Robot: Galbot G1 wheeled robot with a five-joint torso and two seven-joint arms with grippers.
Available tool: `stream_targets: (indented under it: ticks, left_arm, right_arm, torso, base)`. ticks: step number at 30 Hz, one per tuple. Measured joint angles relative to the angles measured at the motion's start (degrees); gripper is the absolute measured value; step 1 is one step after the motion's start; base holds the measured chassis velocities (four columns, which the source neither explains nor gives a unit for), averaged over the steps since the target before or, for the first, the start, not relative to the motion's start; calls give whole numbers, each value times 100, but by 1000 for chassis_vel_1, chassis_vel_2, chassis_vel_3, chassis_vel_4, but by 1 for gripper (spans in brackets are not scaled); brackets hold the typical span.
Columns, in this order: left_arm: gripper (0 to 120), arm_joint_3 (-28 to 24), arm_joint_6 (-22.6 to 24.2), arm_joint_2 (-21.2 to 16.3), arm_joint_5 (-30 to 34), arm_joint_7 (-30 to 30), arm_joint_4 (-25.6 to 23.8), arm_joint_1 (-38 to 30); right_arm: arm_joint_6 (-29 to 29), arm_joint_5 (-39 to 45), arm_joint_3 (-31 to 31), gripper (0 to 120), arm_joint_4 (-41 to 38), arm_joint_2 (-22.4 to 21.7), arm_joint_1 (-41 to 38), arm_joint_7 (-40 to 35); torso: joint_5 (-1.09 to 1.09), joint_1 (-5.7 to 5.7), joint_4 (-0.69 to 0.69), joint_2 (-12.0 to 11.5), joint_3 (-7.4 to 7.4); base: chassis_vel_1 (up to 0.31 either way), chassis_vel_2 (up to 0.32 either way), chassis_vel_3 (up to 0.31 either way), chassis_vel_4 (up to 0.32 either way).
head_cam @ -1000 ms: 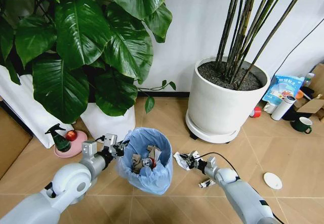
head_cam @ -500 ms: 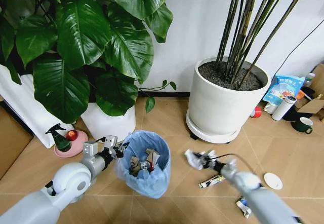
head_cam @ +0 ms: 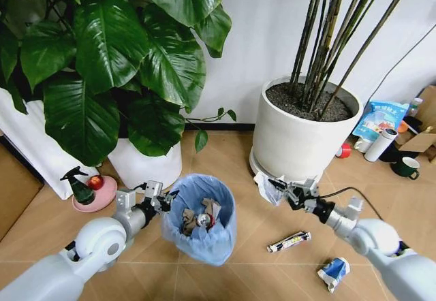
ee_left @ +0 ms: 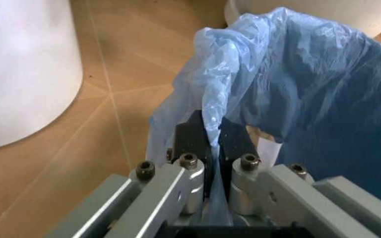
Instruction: Pick up the trash bin and place the garbage on the floor into it.
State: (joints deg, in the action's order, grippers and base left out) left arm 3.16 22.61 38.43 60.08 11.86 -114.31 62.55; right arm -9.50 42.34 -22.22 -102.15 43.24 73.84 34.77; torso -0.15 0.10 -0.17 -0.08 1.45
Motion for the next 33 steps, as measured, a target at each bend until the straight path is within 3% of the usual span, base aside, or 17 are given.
stream_targets:
  ticks: [6, 11, 18, 28, 30, 33]
  left_arm:
    - [0, -468, -21, 129, 79, -47, 177, -426]
    - [0, -668, -34, 188, 155, -55, 276, -674]
    - [0, -815, -69, 290, 254, -75, 361, -856]
    - [0, -861, -46, 406, 299, 9, 272, -863]
    - [0, -861, -41, 413, 299, 20, 260, -853]
    - [0, -834, -24, 410, 299, 57, 221, -796]
  right_arm:
    - [74, 560, 293, 0, -611, -233, -272, 5]
    - [130, 736, 634, 0, -669, -226, -507, 80]
    - [60, 803, 1672, 0, -324, 56, -1115, 348]
    - [51, 694, 2410, 0, 226, 436, -1730, 356]
    - [53, 693, 2432, 1, 254, 450, -1754, 355]
    - [101, 632, 2491, 19, 350, 454, -1820, 322]
  torso:
    - [-5, 0, 5, 0, 1]
    - [-2, 0, 3, 0, 1]
    - [-3, 0, 4, -1, 1]
    - [-3, 1, 4, -1, 1]
    - [-4, 1, 4, -2, 1]
    - [-4, 1, 4, -1, 1]
  base:
    - [0, 0, 0, 0]
    - [0, 0, 0, 0]
    - [0, 0, 0, 0]
    - [0, 0, 0, 0]
    - [0, 0, 0, 0]
    - [0, 0, 0, 0]
